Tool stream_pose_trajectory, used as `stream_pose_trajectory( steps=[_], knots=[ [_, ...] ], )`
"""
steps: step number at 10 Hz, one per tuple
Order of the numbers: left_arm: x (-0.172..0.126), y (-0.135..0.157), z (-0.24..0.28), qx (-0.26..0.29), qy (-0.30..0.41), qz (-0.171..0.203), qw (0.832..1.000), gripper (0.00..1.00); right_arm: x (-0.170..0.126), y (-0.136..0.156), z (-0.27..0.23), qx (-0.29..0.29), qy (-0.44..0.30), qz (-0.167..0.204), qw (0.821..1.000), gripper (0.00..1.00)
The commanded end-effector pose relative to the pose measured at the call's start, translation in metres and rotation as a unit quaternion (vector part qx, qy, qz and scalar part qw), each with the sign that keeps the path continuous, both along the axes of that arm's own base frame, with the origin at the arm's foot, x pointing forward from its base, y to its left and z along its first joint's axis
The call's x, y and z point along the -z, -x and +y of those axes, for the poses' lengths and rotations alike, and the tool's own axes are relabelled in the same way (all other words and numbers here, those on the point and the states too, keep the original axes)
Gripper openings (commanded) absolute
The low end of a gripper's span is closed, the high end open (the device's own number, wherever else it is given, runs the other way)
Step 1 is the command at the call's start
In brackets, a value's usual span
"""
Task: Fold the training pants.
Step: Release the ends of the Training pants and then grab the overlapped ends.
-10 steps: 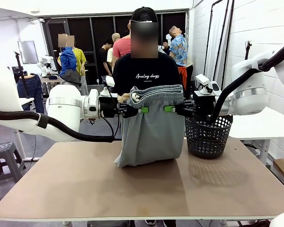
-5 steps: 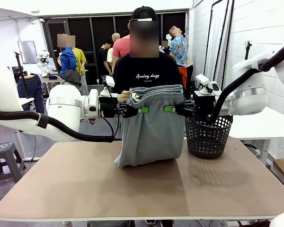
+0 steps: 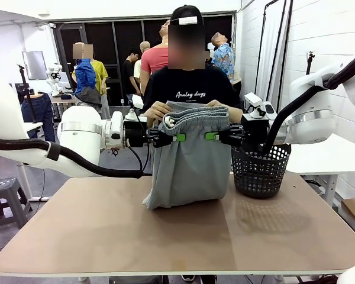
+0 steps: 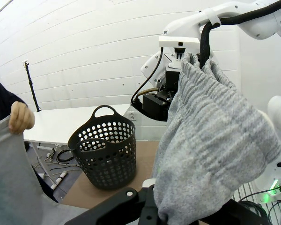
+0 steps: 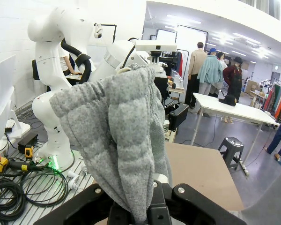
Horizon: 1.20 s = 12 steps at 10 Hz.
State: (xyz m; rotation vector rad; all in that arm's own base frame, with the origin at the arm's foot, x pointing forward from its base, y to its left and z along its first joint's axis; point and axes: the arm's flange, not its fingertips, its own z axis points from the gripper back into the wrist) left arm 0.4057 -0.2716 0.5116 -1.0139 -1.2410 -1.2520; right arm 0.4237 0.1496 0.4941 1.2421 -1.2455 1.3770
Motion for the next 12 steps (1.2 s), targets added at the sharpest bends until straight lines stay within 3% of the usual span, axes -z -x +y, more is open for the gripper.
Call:
stream_pose_trajectory(
  steps=[1, 12],
  knots=[
    [-0.002, 0.0007, 0.0001, -0.004, 0.002, -0.001, 1.0, 0.0, -0.001, 0.0021, 0.001, -0.002, -0.002, -0.001, 1.0, 0.0],
    [-0.002, 0.0007, 0.0001, -0.004, 0.002, -0.001, 1.0, 0.0, -0.001, 0.0021, 0.001, -0.002, -0.002, -0.001, 1.0, 0.0]
  ],
)
